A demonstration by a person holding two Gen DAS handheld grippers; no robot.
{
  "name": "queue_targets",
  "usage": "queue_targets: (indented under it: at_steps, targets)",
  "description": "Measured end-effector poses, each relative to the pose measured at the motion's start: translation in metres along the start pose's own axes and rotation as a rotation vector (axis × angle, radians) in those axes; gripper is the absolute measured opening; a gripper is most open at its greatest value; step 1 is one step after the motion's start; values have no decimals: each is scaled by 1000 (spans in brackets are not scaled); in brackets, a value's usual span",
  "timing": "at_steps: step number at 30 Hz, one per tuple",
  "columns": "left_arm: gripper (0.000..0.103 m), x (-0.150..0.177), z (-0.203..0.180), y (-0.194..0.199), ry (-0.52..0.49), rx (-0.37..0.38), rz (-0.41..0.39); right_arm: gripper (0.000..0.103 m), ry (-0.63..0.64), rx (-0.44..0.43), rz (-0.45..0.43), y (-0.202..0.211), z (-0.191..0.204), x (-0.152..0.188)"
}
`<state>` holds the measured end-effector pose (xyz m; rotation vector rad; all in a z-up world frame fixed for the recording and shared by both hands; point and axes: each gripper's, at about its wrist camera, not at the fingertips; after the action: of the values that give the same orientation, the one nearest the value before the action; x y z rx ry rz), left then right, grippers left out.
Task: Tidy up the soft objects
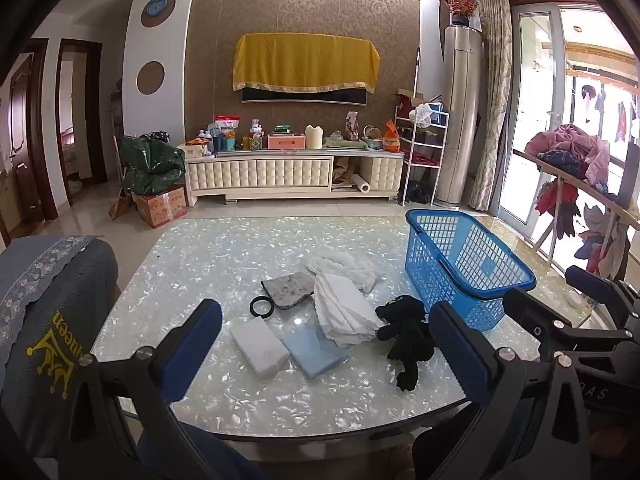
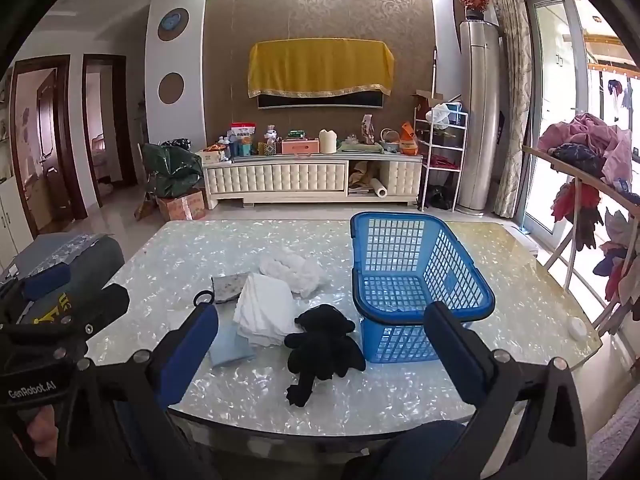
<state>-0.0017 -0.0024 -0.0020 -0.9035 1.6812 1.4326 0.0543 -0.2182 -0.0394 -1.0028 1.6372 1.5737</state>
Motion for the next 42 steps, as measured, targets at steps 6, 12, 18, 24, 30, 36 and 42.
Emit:
queue_targets:
  at_steps: [6, 12, 18, 24, 30, 36, 42]
  targets:
    - [103, 1, 0, 2, -1, -8, -10, 103, 0, 1, -1, 2, 0, -1]
    - [103, 1, 0, 2, 0, -8, -9, 103, -1, -1, -1, 3, 1, -1]
    - [103, 2, -1, 3, -2, -6, -7, 103, -2, -1, -1, 3, 1, -1]
    - [103, 1, -3, 6, -9, 6, -8, 103, -1, 3, 1, 5, 1, 0]
    - [103, 0, -4, 7, -10, 8, -8, 103, -6, 5, 2, 6, 0, 0]
    - [103, -1, -4, 7, -6, 4, -7, 103, -5, 5, 2, 6, 0, 0]
    - [103, -1, -4, 7, -6, 2, -8, 103, -7, 5, 2, 6, 0, -1]
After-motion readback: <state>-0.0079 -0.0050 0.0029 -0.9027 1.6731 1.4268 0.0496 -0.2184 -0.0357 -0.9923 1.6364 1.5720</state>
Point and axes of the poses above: each gripper's, at about its wrist camera, not at the fingertips, and y roughly against the way its jaws point, z to its left, x to its underside, and after that the axes turned 6 degrees about x, right-handed
